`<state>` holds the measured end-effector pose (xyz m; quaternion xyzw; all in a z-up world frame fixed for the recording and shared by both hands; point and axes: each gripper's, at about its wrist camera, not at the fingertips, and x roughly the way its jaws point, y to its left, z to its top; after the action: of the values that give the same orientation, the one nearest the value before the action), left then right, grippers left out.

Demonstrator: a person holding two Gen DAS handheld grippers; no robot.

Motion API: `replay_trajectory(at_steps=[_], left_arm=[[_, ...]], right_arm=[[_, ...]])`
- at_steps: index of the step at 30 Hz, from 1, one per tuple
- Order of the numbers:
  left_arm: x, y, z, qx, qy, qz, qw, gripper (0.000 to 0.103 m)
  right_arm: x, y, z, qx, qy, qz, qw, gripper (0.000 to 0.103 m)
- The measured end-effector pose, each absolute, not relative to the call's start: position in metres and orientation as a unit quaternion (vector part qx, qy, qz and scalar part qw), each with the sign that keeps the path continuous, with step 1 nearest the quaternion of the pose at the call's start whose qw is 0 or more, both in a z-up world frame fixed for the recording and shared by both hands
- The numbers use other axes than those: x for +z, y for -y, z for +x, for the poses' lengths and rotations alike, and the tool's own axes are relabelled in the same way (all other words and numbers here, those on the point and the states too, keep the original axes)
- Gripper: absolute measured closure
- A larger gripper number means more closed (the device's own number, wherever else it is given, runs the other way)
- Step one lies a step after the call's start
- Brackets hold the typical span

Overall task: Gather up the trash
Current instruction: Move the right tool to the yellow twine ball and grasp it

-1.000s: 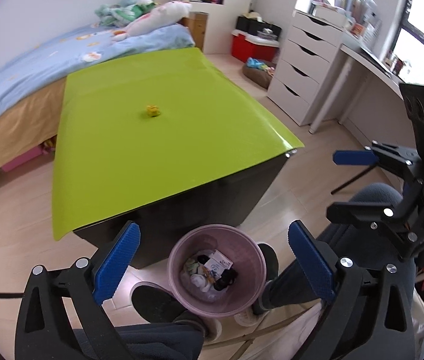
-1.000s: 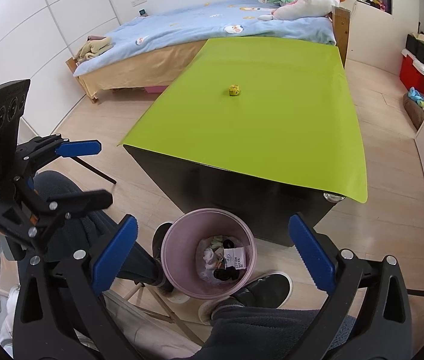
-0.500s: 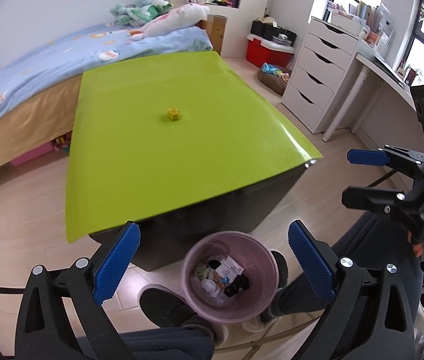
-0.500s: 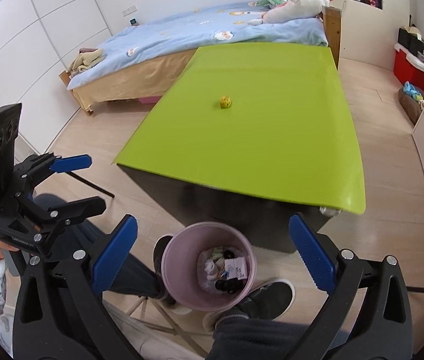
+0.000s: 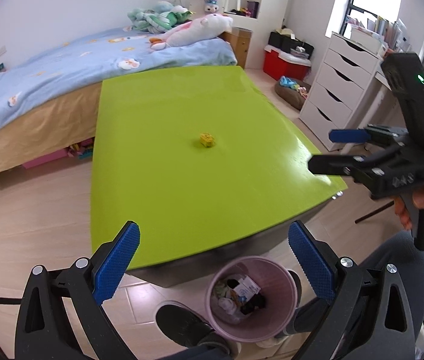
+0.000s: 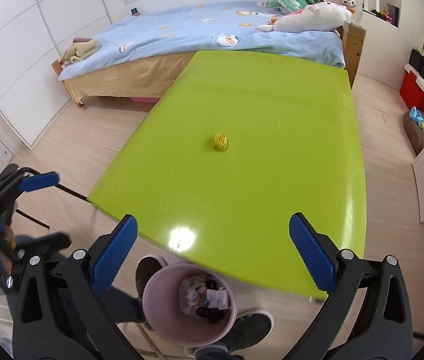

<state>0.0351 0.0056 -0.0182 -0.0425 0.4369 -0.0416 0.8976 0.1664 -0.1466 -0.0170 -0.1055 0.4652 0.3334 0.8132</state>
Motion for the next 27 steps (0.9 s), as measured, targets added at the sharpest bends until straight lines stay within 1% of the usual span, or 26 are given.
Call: replay_trajectory(at_steps=[7, 15, 24, 25, 26, 27], left_arm=[[-0.021, -0.02, 0.057, -0.031, -0.445, -0.036, 0.894, 0.008], [-0.025, -0.032, 0.073, -0.027, -0.45, -0.039, 0.892, 0.008], [-0.034, -0.038, 0.077, -0.024, -0.461, -0.045, 0.886, 0.008], [-0.035, -0.039, 0.077, -0.024, -0.462, -0.046, 0.885, 0.008], [-0.036, -0.04, 0.078, -0.024, -0.463, -0.047, 0.885, 0.008], [-0.037, -0.041, 0.079, -0.024, -0.464, -0.048, 0.884, 0.008]], right_arm=[[-0.03, 0.103, 0.218, 0.315, -0.489, -0.13, 0.803, 0.004], [-0.059, 0.059, 0.272, 0.287, -0.532, -0.154, 0.781, 0.004], [-0.089, 0.028, 0.303, 0.281, -0.57, -0.163, 0.755, 0.005], [-0.092, 0.026, 0.302, 0.282, -0.572, -0.164, 0.753, 0.01], [-0.094, 0.025, 0.302, 0.282, -0.574, -0.166, 0.75, 0.019], [-0.098, 0.023, 0.304, 0.282, -0.578, -0.165, 0.747, 0.022]])
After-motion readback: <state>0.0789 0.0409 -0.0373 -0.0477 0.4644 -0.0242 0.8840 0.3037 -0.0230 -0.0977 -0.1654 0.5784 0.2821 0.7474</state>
